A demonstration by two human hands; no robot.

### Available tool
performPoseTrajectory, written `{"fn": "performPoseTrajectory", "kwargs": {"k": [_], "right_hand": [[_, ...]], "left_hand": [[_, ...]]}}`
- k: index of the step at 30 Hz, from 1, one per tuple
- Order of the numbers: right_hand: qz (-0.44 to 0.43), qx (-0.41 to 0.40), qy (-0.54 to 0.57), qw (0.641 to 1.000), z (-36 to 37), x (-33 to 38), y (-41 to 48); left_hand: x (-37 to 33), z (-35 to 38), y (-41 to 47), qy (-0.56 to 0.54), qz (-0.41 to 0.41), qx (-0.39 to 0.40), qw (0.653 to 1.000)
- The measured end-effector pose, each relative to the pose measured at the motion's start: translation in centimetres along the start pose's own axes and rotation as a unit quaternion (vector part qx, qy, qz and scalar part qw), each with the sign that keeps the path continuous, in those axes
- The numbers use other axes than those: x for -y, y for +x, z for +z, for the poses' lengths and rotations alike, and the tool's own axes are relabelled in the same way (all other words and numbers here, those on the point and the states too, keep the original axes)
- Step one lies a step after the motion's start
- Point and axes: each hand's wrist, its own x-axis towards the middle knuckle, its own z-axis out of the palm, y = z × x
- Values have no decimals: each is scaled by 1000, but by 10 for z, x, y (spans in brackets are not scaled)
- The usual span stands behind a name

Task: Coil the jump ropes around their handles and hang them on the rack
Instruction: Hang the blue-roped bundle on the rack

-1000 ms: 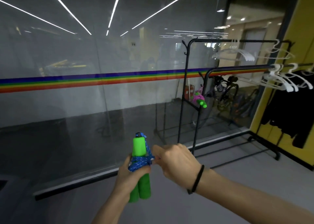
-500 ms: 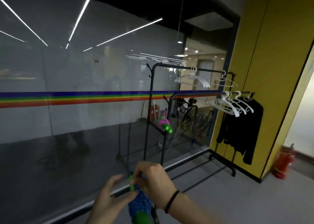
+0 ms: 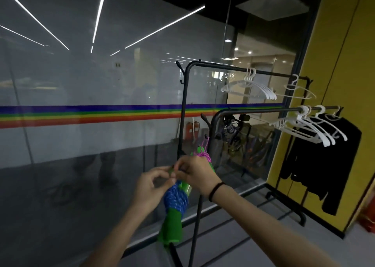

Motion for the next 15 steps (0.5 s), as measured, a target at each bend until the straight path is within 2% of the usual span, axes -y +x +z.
{"fn": "performPoseTrajectory", "kwargs": {"k": [4, 9, 15], "right_hand": [[29, 7, -21, 999, -14, -41, 49], [83, -68, -14, 994, -34, -82, 111], [132, -136, -135, 973, -50, -108, 167]], "left_hand": [[11, 23, 67, 87, 50, -27, 995], [6, 46, 163, 168, 95, -21, 981], [-2, 73, 252, 187, 92, 69, 976]]}}
